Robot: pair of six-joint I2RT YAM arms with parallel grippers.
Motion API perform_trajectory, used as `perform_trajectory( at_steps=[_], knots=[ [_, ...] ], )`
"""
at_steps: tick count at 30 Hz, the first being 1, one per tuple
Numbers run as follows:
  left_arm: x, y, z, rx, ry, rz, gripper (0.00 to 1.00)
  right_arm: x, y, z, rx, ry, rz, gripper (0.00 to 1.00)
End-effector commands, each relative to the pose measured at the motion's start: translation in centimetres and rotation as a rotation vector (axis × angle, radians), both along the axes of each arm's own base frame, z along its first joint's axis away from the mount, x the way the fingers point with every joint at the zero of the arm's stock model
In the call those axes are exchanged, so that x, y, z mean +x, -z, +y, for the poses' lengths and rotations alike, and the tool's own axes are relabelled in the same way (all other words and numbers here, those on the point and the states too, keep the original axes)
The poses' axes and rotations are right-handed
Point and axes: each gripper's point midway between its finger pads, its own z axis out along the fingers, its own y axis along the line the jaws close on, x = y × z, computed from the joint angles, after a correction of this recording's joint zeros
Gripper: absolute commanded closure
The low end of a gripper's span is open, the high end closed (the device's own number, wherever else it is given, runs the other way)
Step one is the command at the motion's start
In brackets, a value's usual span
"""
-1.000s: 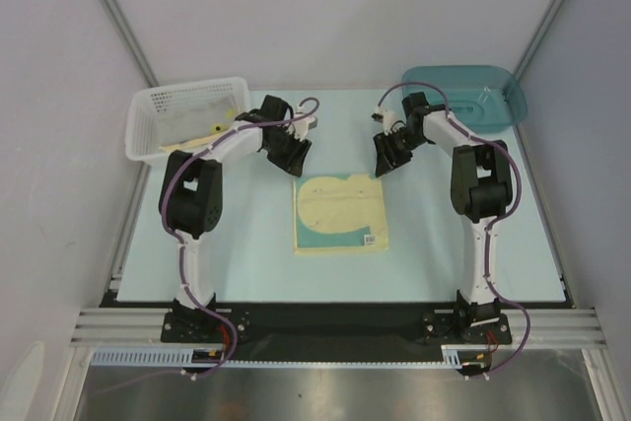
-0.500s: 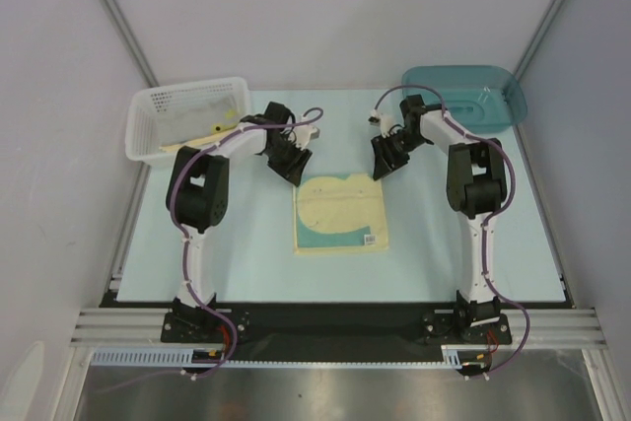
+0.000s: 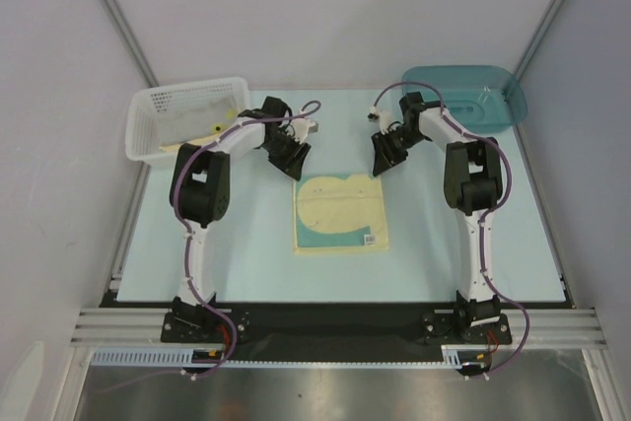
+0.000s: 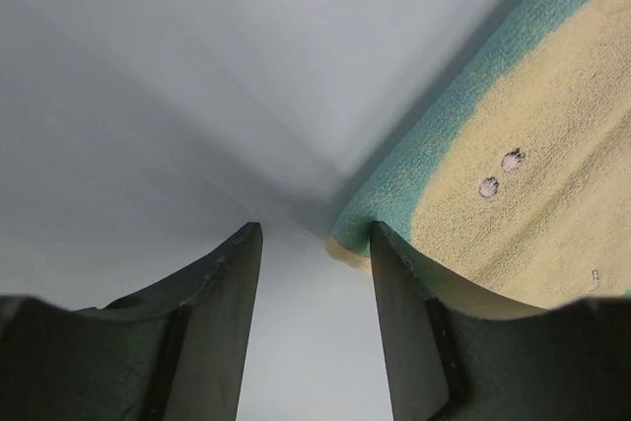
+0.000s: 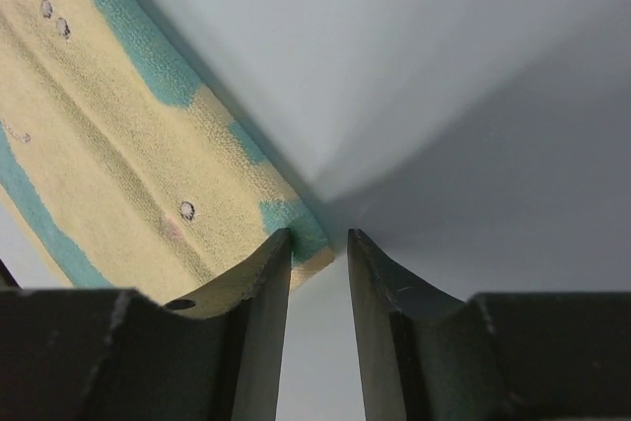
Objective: Fold and stack the towels
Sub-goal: Fold the towel
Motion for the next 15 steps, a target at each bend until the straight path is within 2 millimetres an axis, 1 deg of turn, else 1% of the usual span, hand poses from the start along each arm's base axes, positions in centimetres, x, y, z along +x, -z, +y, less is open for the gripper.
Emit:
perform_trajectory(
  at_steps=[1, 5, 8, 9, 10, 11, 12, 14, 15],
  knots=[
    [0.0, -0.4, -0.7, -0.044, 0.054, 0.01, 0.46, 0.1, 0.0, -0.2, 0.011, -0.023, 0.0, 0.64],
    [0.0, -0.5, -0.8, -0.045, 0.06, 0.006, 0.49, -0.1, 0.3, -0.4, 0.011, -0.021, 0.012, 0.65],
    [0.1, -0.4, -1.0, -0.054, 0.064, 0.015, 0.61, 0.1, 0.5, -0.7, 0.013, -0.014, 0.013, 0.75],
    [0.1, -0.3, -1.1, -0.057, 0.065, 0.022, 0.71, 0.2, 0.6, -0.9, 0.01, -0.009, 0.015, 0.78],
    [0.3, -0.5, -1.3, -0.068, 0.068, 0.019, 0.78, 0.2, 0.6, -0.9, 0.011, -0.01, 0.014, 0.8],
    [0.1, 0.0, -1.3, -0.064, 0.068, 0.04, 0.93, 0.2, 0.6, -1.1, 0.011, -0.008, 0.013, 0.85],
    [0.4, -0.2, -1.5, -0.066, 0.069, 0.035, 1.0, 0.2, 0.5, -1.1, 0.011, -0.007, 0.013, 0.88],
    [0.4, -0.1, -1.5, -0.063, 0.068, 0.044, 1.0, 0.4, 0.4, -1.3, 0.01, -0.007, 0.006, 0.92],
    [0.9, -0.5, -1.5, -0.063, 0.063, 0.031, 1.0, 0.8, 0.0, -1.3, 0.006, -0.007, -0.017, 1.0]
  ],
)
